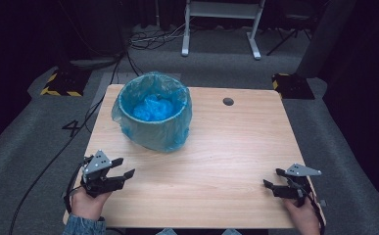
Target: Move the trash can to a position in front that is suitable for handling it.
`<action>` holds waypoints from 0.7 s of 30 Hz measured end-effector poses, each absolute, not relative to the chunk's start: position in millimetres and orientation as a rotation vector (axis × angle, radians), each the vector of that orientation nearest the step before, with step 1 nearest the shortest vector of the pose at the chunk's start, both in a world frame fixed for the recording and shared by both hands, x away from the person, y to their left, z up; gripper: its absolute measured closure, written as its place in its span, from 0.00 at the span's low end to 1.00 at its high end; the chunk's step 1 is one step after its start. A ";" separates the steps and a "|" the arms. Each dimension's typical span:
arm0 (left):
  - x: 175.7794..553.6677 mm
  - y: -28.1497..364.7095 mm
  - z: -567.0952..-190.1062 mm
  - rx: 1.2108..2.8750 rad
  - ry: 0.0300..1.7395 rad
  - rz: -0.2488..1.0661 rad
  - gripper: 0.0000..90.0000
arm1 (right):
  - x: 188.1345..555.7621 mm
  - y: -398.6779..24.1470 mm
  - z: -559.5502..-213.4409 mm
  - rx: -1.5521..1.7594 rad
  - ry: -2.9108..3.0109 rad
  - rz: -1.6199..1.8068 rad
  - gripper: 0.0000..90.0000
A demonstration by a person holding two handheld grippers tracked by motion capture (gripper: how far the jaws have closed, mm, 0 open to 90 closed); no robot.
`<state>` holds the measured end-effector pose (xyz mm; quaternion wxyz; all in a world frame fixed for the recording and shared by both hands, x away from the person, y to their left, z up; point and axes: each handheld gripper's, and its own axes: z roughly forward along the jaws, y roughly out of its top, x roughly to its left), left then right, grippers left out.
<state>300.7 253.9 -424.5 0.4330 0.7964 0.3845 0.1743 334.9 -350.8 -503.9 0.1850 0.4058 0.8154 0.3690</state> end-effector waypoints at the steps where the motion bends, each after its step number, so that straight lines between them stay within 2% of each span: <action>1: 300.9 255.0 -421.0 1.975 0.957 0.445 0.44 | 334.9 -350.8 -503.9 1.144 2.298 1.040 0.29; 4: 303.3 257.0 -407.7 1.929 0.954 0.460 0.41 | 335.0 -350.8 -503.9 1.144 2.298 1.040 0.29; 6: 306.0 256.2 -401.2 1.884 0.957 0.495 0.34 | 335.0 -350.8 -503.9 1.144 2.298 1.040 0.29; 11: 314.4 258.8 -393.2 1.850 0.960 0.510 0.39 | 334.8 -350.7 -503.9 1.149 2.294 1.036 0.28; 15: 321.7 254.2 -384.5 1.938 0.919 0.520 0.41 | 334.8 -350.7 -503.9 1.148 2.294 1.036 0.28; 21: 332.7 251.1 -369.6 1.960 0.904 0.530 0.42 | 334.9 -350.7 -503.9 1.148 2.294 1.036 0.28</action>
